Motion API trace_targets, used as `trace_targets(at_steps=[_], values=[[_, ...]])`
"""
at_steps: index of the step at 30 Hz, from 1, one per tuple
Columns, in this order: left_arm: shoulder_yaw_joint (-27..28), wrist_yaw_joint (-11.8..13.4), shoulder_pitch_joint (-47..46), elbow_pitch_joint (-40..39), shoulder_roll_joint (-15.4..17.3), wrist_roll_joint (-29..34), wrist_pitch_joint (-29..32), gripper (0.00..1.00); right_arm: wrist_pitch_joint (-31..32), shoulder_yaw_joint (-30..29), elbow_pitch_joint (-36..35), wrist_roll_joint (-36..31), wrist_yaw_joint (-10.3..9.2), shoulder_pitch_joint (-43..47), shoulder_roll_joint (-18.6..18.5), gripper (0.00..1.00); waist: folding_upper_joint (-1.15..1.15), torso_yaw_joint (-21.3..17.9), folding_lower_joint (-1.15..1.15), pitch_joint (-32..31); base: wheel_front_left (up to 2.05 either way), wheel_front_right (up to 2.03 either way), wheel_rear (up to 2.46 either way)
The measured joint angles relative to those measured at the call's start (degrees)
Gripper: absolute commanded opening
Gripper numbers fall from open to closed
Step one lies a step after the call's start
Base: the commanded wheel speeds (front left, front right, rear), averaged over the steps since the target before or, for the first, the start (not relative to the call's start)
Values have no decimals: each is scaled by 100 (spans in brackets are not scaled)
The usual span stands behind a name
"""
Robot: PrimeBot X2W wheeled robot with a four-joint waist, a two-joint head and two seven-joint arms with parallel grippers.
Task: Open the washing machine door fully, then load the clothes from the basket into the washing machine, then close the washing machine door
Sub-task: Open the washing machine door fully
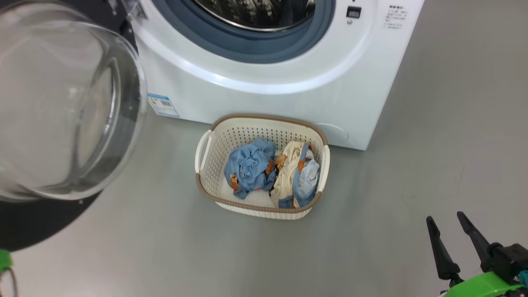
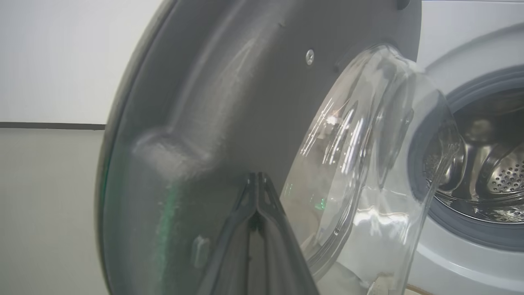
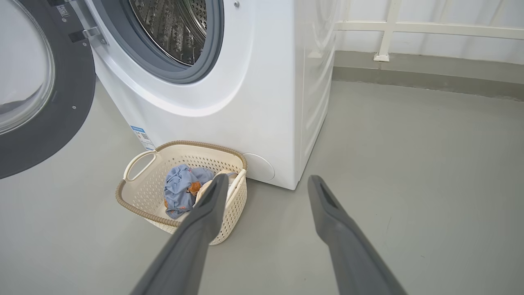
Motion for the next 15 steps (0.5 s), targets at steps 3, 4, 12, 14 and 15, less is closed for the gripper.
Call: trace_targets(at_steps=[3,4,12,14,15], values=[[181,-89,-330,365,179,45,0,0,0,1,-19,-2,0,-68,-22,100,0,-16,0,112,0,0,0],[249,-92,-430,450,233,59,0,0,0,2,-25,-2,0,-80,-32,100,0,-22,0,151,0,0,0],[737,-197,-1052,1244,625,238,-7,0,0,23,-85,-19,0,-271,-75,100,0,-104,0,460,0,0,0],[826,-219,-1166,1417,734,287,-7,0,0,26,-121,-19,0,-312,-82,100,0,-127,0,542,0,0,0],[875,-240,-1229,1506,784,307,-7,0,0,26,-129,-20,0,-322,-90,100,0,-137,0,586,0,0,0]])
